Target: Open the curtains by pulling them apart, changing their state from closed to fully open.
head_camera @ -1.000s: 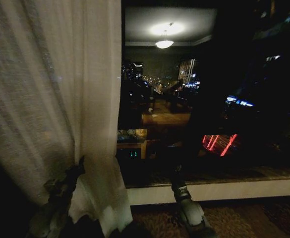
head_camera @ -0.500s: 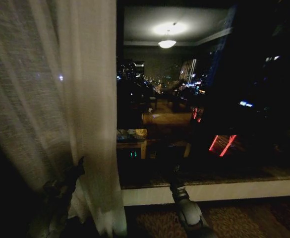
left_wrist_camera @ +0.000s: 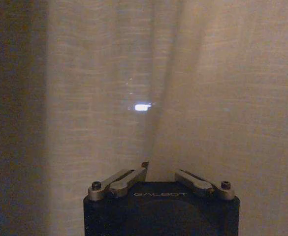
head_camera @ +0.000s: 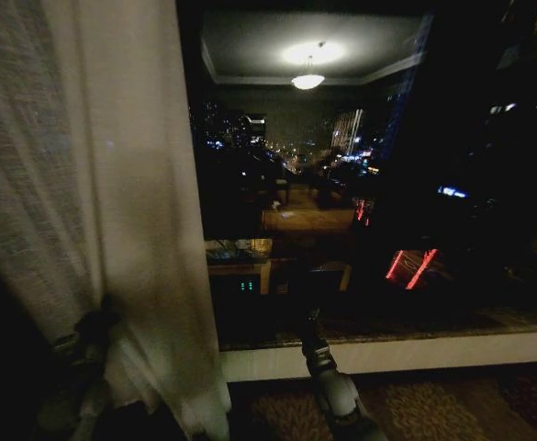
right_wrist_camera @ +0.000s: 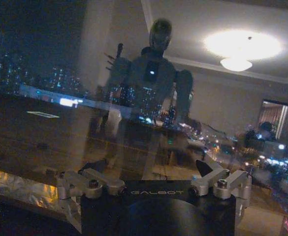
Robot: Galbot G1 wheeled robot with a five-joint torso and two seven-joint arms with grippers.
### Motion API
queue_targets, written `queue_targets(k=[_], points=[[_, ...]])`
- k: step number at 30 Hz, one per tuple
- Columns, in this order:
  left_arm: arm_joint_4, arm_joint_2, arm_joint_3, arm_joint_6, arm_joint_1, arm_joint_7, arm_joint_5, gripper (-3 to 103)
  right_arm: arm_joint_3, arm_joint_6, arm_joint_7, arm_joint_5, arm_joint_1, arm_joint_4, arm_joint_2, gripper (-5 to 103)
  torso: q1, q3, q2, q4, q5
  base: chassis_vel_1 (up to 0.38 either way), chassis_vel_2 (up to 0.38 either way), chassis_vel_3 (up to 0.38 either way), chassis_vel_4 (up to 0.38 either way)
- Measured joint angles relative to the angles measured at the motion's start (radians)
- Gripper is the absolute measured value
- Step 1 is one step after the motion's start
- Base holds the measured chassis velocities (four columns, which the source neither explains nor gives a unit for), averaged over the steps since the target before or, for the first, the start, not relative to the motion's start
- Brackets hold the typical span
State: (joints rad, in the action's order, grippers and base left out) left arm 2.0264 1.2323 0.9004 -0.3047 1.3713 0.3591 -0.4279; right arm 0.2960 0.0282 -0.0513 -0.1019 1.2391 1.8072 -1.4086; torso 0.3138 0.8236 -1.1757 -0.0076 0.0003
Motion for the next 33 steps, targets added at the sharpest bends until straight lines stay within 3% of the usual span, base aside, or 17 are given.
queue_targets(k=[5,8,10,12,14,16,17,20,23,26,29,31,33], points=[[0.038,0.019,-0.010,-0.004,0.034,-0.070,-0.001,-2,0.003,-0.001,0.000,0.000,0.002,0.001,0.004,100,0.000,0.000,0.000,0.0001,-0.0005,0.000,0.000,0.000,0.000],[0.115,0.039,-0.028,-0.023,0.071,-0.213,-0.001,14,0.012,-0.001,0.000,0.000,0.002,0.003,0.008,100,0.000,0.000,0.000,-0.0001,-0.0001,0.000,0.000,0.000,0.000],[0.133,0.043,-0.033,-0.026,0.079,-0.233,-0.001,14,0.014,-0.001,0.000,0.001,0.002,0.003,0.009,100,0.000,0.000,0.000,-0.0002,-0.0001,0.000,0.000,0.000,0.000],[0.186,0.053,-0.045,-0.043,0.106,-0.258,-0.012,30,0.020,-0.001,0.000,0.002,0.002,-0.001,0.012,100,0.000,0.000,0.000,-0.0002,-0.0001,0.000,0.000,0.000,0.000],[0.196,0.054,-0.045,-0.049,0.111,-0.258,-0.015,30,0.021,-0.001,0.000,0.002,0.000,-0.003,0.012,100,0.000,0.000,0.000,-0.0002,-0.0001,0.000,0.000,0.000,0.000],[0.224,0.063,-0.047,-0.065,0.124,-0.247,-0.013,41,0.021,-0.003,0.001,0.003,-0.006,-0.014,0.012,100,0.000,0.000,0.000,0.0000,-0.0001,0.000,0.000,0.000,0.000],[0.224,0.063,-0.047,-0.065,0.124,-0.247,-0.013,41,0.021,-0.003,0.001,0.003,-0.006,-0.014,0.012,100,0.000,0.000,0.000,0.0000,-0.0001,0.000,0.000,0.000,0.000],[0.235,0.072,-0.075,-0.087,0.117,-0.162,0.001,57,0.014,-0.004,0.001,0.003,-0.013,-0.029,0.005,100,0.000,0.000,0.000,0.0000,-0.0001,0.000,0.000,0.000,0.000],[0.226,0.072,-0.094,-0.108,0.097,-0.133,0.004,68,0.005,-0.005,0.001,0.003,-0.015,-0.035,0.000,100,0.000,0.000,0.000,-0.0001,-0.0001,0.000,0.000,0.000,0.000],[0.222,0.066,-0.110,-0.123,0.088,-0.135,0.008,74,0.000,-0.005,0.002,0.003,-0.015,-0.036,0.000,100,0.000,0.000,0.000,-0.0001,-0.0002,0.000,0.000,0.000,0.000],[0.223,0.055,-0.115,-0.146,0.087,-0.199,0.019,89,0.001,-0.006,0.002,0.003,-0.015,-0.039,0.003,100,0.000,0.000,0.000,-0.0001,-0.0002,0.000,0.000,0.000,0.000],[0.223,0.052,-0.116,-0.147,0.086,-0.212,0.021,89,0.002,-0.006,0.002,0.003,-0.015,-0.040,0.004,100,0.000,0.000,0.000,-0.0001,-0.0001,0.000,0.000,0.000,0.000],[0.206,0.035,-0.119,-0.148,0.072,-0.235,0.021,98,0.004,-0.007,0.002,0.003,-0.019,-0.040,0.008,100,0.000,0.000,0.000,-0.0001,-0.0001,0.000,0.000,0.000,0.000]])
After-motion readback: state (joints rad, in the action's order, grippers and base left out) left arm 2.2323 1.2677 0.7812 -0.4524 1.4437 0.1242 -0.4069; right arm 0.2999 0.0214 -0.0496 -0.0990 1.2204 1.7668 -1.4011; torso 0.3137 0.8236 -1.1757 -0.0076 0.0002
